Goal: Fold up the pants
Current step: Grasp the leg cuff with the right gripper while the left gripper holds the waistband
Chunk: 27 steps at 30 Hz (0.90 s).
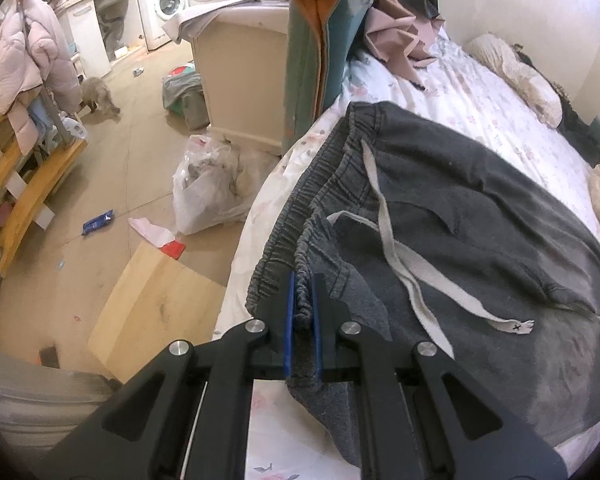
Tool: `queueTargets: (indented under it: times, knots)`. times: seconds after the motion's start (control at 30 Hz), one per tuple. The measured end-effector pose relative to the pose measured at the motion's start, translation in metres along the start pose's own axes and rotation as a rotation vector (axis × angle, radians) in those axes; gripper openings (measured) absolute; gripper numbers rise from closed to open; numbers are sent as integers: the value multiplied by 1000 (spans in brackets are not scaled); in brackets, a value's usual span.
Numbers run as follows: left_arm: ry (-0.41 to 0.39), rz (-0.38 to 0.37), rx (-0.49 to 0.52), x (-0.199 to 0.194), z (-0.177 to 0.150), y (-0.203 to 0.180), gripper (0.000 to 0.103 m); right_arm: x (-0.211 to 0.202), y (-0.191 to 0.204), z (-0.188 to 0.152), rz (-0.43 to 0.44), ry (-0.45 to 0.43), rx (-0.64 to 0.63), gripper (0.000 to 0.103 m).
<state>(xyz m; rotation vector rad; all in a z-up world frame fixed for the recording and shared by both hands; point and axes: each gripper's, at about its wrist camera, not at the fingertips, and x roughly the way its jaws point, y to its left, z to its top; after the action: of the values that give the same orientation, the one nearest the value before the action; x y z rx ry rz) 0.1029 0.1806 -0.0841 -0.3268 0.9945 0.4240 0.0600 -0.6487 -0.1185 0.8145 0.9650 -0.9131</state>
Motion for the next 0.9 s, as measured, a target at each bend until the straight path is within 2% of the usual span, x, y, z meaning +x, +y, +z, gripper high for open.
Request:
queueTargets:
  times: [0.03,0.1,0.13,0.17,0.2,0.23,0.3,0.37,0.53,0.63,0.7,0.8,0.9]
  knots:
    - [1,3,-3,1,0,0,6,5,-4,3,4,7,29,51]
    - [3,3,-6,4,-1,1,6,18,-5,5,60,43,66,38]
    - [3,5,-6,5,-1,1,6,22,-3,5,62,53,66,37]
    - [4,4,-9,6,0,1,6,26,0,7,43,64,61,29]
    - [9,-1,-17,6,1,2,6,26,1,9,22,63,61,9]
    - [22,-16,-41,6,3,5,6,24,0,11,33,50,77,4]
    - [63,-84,-122,3,12,14,5,14,1,16,69,36,106,4]
    - [65,-136,-150,-7,21,14,5,-7,11,20,125,-13,86,3]
    - [34,-188,-147,-27,52,-2,5,-68,68,45,274,-92,2,3]
    - [6,-210,-188,-35,81,2,5,-93,109,61,321,-119,-43,3]
    - [-11,-251,-227,-39,105,6,5,-105,139,77,358,-132,-69,3]
    - [-65,-237,-202,-39,141,-2,4,-121,185,92,367,-162,-126,3]
    - [-93,-190,-181,-19,178,-20,4,-108,247,115,335,-167,-177,3]
